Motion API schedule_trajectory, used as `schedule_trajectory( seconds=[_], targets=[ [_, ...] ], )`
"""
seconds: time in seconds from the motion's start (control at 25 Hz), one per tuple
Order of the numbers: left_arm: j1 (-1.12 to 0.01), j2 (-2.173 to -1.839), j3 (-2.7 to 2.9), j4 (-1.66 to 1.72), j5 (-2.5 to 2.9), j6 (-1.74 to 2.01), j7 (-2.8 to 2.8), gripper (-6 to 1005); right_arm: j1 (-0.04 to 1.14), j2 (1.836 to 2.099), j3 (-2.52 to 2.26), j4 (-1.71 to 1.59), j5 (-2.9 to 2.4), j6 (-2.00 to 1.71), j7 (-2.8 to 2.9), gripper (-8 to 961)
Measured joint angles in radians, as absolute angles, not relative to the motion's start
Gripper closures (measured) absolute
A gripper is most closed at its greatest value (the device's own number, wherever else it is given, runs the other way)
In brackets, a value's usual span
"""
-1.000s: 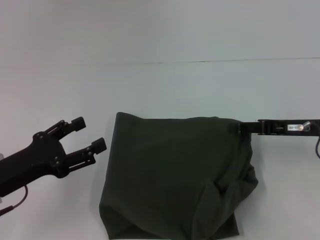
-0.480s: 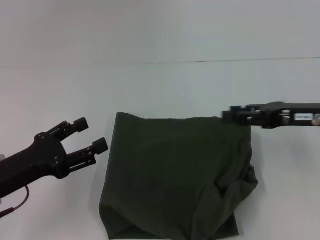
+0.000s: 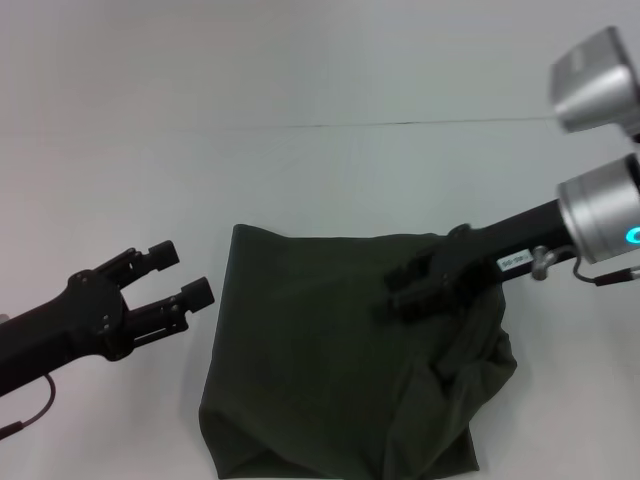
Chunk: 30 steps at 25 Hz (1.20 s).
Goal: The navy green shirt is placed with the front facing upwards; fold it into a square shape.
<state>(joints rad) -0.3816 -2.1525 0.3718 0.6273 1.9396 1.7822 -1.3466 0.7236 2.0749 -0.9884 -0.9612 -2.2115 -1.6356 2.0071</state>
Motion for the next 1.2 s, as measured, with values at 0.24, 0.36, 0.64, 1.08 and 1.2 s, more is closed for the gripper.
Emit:
schedule_trajectory(
  seconds=[0.24, 0.36, 0.64, 1.08, 1.2],
  targets=[
    [-0.380, -2.152, 0.373, 0.627, 1.941, 1.784, -1.365, 79, 0.799, 2.079, -1.018, -1.030, -2.327, -1.733, 2.100, 410],
    [-0.380, -2.152, 0.373, 0.628, 1.942, 1.783, -1.368, 79, 0.825, 2.080, -1.042, -1.072, -2.350, -1.777, 2.156, 410],
    [-0.380, -2.152, 0.374, 0.629, 1.944, 1.776, -1.361, 79, 0.859, 2.091, -1.140, -1.083, -2.385, -1.771, 2.216, 410],
    [-0.382, -2.152, 0.373, 0.629, 1.945, 1.773, -1.359, 79, 0.868, 2.093, -1.172, -1.027, -2.378, -1.796, 2.227, 403],
    [-0.383, -2.151, 0.373, 0.629, 1.951, 1.772, -1.359, 79, 0.861, 2.092, -1.171, -1.011, -2.378, -1.829, 2.217, 401]
  ],
)
